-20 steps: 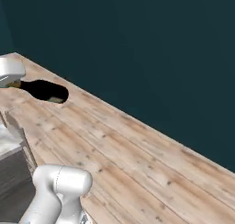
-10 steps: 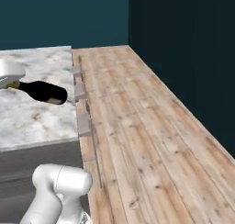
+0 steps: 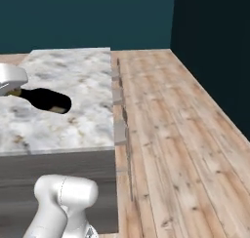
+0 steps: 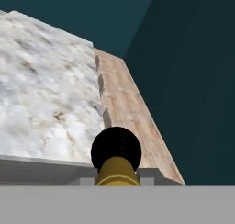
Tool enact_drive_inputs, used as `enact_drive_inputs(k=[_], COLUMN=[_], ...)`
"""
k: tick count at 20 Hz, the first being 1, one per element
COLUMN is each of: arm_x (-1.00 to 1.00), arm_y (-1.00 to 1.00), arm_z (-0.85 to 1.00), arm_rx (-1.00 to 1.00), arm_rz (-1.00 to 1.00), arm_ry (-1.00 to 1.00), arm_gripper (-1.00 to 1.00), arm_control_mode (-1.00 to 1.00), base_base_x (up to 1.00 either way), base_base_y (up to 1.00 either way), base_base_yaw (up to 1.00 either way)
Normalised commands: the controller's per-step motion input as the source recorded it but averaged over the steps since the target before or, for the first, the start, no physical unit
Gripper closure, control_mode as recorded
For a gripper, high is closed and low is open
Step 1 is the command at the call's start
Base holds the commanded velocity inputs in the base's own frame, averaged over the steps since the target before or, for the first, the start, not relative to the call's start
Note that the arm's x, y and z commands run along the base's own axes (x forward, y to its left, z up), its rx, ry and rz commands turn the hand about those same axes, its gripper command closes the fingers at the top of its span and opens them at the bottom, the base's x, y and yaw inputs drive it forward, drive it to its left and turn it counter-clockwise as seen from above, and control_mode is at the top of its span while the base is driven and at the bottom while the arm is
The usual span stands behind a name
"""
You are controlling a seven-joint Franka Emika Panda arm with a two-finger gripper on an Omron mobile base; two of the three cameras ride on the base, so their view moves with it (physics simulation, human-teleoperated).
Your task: Move the drinks to the dining counter.
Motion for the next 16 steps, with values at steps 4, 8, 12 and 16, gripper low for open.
enact_drive_inputs(k=[4, 8, 12, 16], arm_x=[0.0, 0.0, 0.0, 0.0], arm_y=[0.0, 0.0, 0.0, 0.0], arm_z=[0.0, 0.0, 0.0, 0.0], arm_rx=[0.0, 0.0, 0.0, 0.0], arm_rz=[0.0, 0.0, 0.0, 0.0], arm_ry=[0.0, 0.0, 0.0, 0.0], arm_gripper=[1.0, 1.0, 1.0, 1.0], arm_control_mode=[1.0, 1.0, 1.0, 1.0], base_base_x=[0.02, 0.12, 0.47, 0.3], base_base_y=[1.0, 0.95, 0.09, 0.13], base_base_yaw=[0.09, 0.06, 0.06, 0.07])
